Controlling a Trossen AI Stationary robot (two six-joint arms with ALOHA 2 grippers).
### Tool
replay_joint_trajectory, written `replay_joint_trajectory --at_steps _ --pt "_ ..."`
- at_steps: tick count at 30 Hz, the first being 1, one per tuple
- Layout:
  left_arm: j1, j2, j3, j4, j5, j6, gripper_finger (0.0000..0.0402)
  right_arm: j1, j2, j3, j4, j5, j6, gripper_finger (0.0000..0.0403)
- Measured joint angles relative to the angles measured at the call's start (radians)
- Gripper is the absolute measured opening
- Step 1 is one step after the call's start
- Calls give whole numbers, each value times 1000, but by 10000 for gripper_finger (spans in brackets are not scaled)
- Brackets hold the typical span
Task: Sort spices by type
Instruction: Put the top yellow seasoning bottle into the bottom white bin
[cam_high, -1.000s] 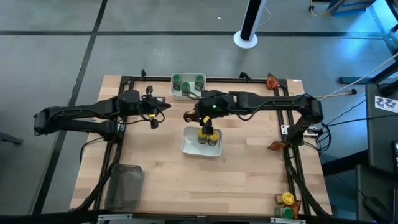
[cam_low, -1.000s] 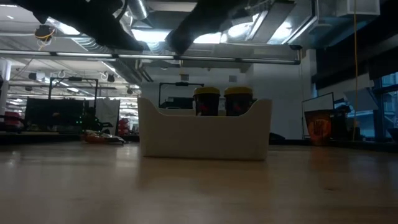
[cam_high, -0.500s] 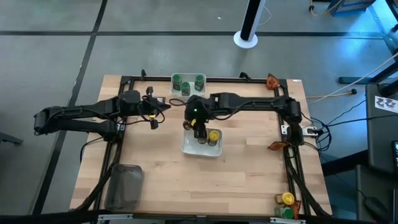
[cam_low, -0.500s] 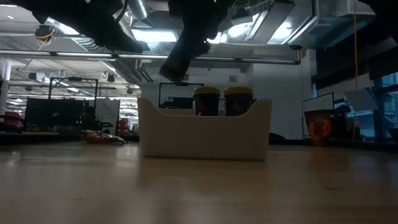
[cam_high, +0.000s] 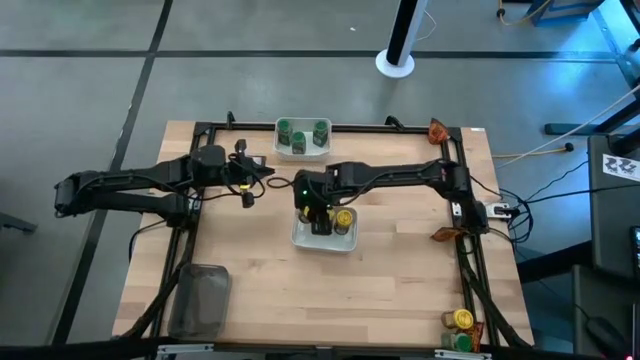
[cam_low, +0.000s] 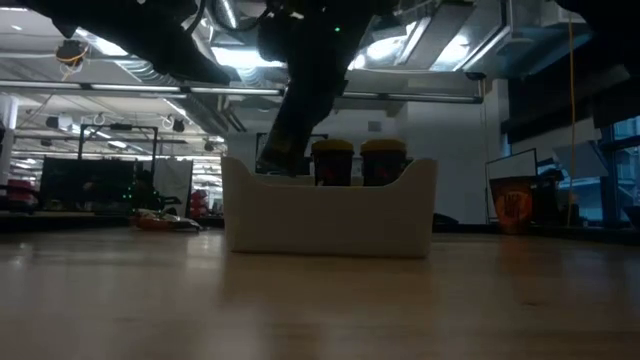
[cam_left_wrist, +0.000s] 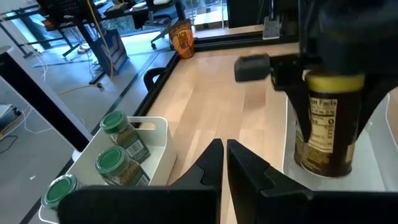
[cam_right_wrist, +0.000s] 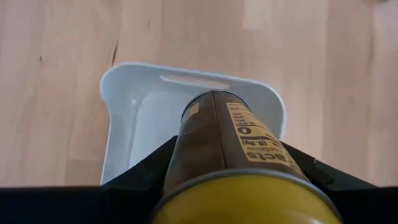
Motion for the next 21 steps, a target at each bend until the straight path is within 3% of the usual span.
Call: replay_joint_trajectory --at_steps 21 --pt "0 6 0 16 0 0 8 -1 95 -1 8 1 2 203"
